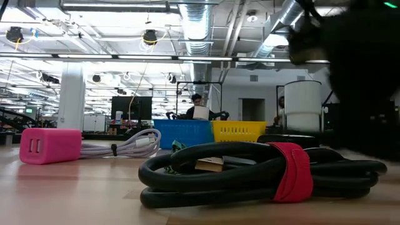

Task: Pick and place items into bin
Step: Put the right black charger cable into the dark blue bin

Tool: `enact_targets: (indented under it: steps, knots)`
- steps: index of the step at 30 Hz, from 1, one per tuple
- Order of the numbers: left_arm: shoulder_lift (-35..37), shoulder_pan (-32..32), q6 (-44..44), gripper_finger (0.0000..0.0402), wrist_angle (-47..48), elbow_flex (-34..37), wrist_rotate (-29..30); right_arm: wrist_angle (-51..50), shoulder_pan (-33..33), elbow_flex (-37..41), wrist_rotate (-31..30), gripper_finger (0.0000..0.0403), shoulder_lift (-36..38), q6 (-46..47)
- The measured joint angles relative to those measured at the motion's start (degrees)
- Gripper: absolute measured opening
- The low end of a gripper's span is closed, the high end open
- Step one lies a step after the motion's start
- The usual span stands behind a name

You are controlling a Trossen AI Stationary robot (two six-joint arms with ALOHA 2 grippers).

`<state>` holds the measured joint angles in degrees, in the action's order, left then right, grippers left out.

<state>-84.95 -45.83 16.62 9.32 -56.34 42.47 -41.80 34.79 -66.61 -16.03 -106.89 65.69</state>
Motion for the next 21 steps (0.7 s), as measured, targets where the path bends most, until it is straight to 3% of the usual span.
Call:
enact_targets:
  steps: [6,11,17,21]
  knots:
    - [0.00,0.03,-1.12,0.0142,-0.44,0.00,3.91,-9.81,-3.39,-0.05,-6.19,0.0037,6.23,-3.65]
    - [1.37,0.26,-3.64,0.0142,-0.39,-0.02,5.56,-13.38,-10.85,-0.07,-13.59,0.0037,13.13,-14.86]
    - [4.56,0.27,-9.27,0.0142,1.52,-0.02,5.41,-7.44,-25.91,-0.09,-15.41,0.0037,20.17,-36.88]
    - [6.51,0.59,-13.06,0.0142,3.99,-0.02,6.60,1.03,-37.29,-0.13,-11.01,0.0037,22.19,-50.99]
